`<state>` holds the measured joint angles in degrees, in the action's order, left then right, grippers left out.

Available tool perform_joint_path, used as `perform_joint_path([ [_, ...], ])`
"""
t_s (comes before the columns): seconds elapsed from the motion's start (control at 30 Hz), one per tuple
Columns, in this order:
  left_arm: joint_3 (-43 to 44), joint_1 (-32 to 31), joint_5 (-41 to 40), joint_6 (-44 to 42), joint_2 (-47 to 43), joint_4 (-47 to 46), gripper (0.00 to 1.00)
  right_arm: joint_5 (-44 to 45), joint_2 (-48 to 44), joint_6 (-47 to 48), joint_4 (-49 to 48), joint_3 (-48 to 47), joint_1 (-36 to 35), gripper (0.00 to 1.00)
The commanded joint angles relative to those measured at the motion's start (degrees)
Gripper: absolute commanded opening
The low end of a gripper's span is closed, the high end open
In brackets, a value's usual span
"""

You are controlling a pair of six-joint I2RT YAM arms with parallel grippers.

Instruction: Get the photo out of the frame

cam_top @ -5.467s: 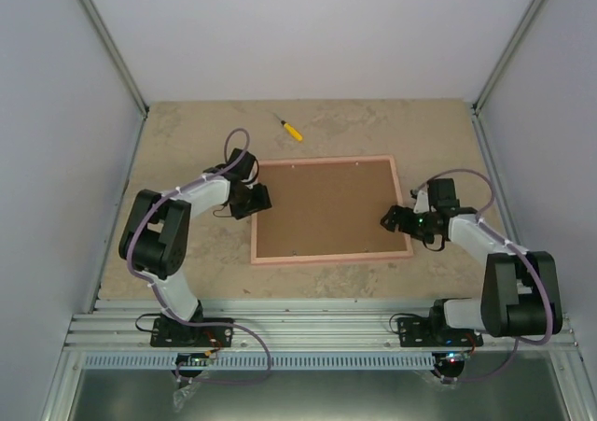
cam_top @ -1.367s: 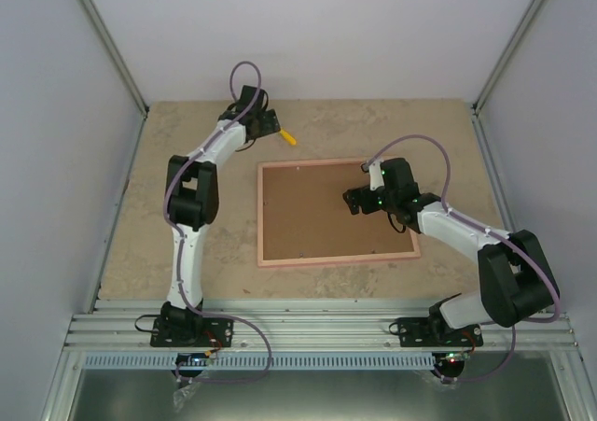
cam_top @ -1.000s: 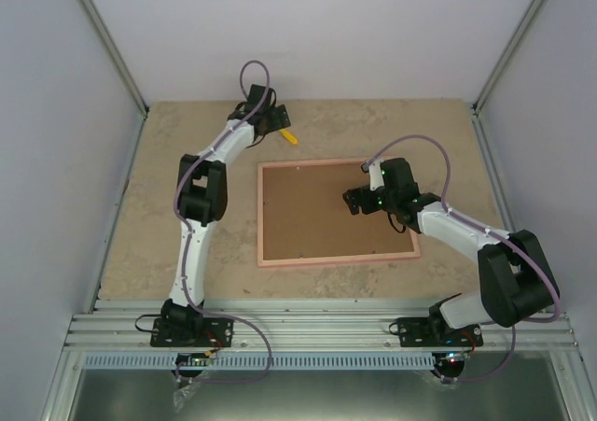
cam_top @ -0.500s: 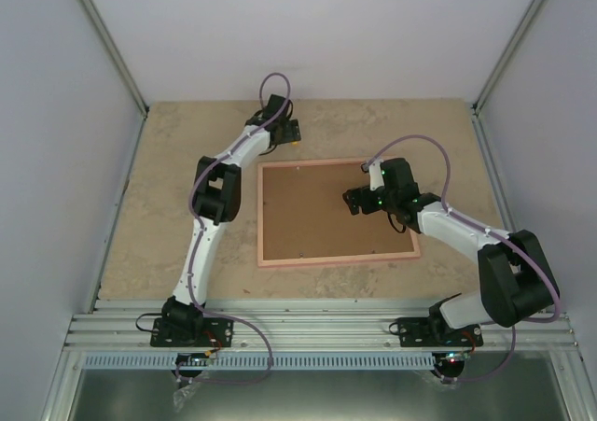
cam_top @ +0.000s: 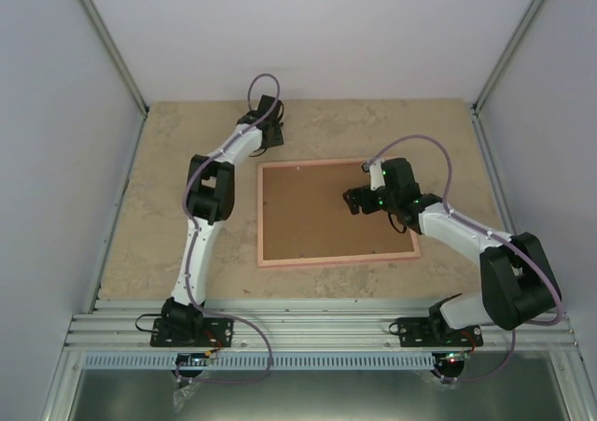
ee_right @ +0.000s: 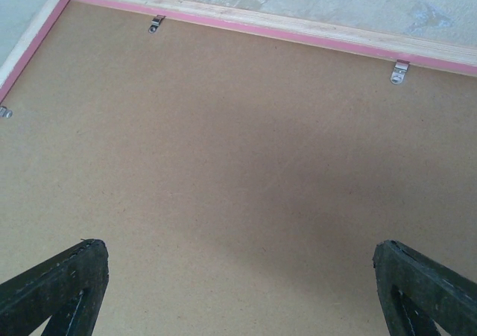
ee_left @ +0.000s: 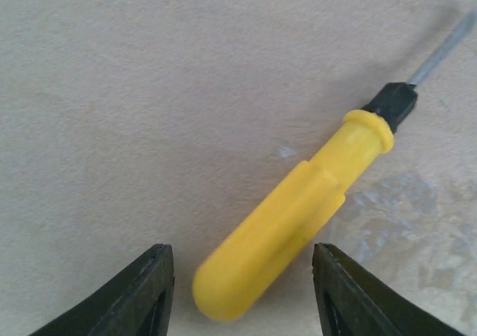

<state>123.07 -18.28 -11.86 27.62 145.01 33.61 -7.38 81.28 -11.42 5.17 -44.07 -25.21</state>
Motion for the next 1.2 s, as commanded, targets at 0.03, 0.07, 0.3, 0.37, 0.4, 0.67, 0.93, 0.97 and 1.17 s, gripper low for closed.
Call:
perform_joint_path([
  [0.03, -1.11, 1.26, 2.36, 0.24, -1.94, 1.88, 0.46, -1.48, -1.41, -0.53, -0.68, 1.06, -0.14, 0.98],
  [0.07, -1.08, 1.31, 2.58, -0.02, -1.86, 1.90, 0.43, -1.60, -1.44, -0.55, -0.69, 1.08, -0.17, 0.98],
  [0.3, 0.24, 1.67, 5.19, -2.35, -0.89, 3.00, 0.41, -1.60, -1.68, -0.54, -0.77, 1.32, -0.15, 0.98],
  [0.37, -0.98, 1.67, 6.13, -3.75, -1.96, 2.34, 0.45, -1.57, -1.56, -0.55, -0.84, 1.27, -0.12, 0.98],
  [0.4, -1.75, 1.67, 6.24, -4.58, -2.71, 1.68, 0.47, -1.55, -1.49, -0.61, -0.88, 1.27, -0.11, 0.98],
  [0.67, -2.87, 2.44, 6.63, -13.09, -4.37, -2.72, 0.62, -1.87, -1.07, -0.97, -1.39, 1.55, -0.15, 0.98],
  [0.93, 0.83, 3.11, 9.79, -20.21, -0.24, -2.80, 0.72, -2.00, -0.89, -1.01, -1.24, 1.28, -0.14, 0.98],
  [0.97, 1.30, 3.24, 10.40, -20.68, 0.24, -2.68, 0.72, -2.07, -0.95, -1.05, -1.22, 1.27, -0.16, 0.98],
  [1.17, 3.12, 3.43, 13.33, -22.79, 2.38, -1.93, 0.62, -1.93, -1.14, -1.09, -0.87, 1.18, -0.18, 0.98],
])
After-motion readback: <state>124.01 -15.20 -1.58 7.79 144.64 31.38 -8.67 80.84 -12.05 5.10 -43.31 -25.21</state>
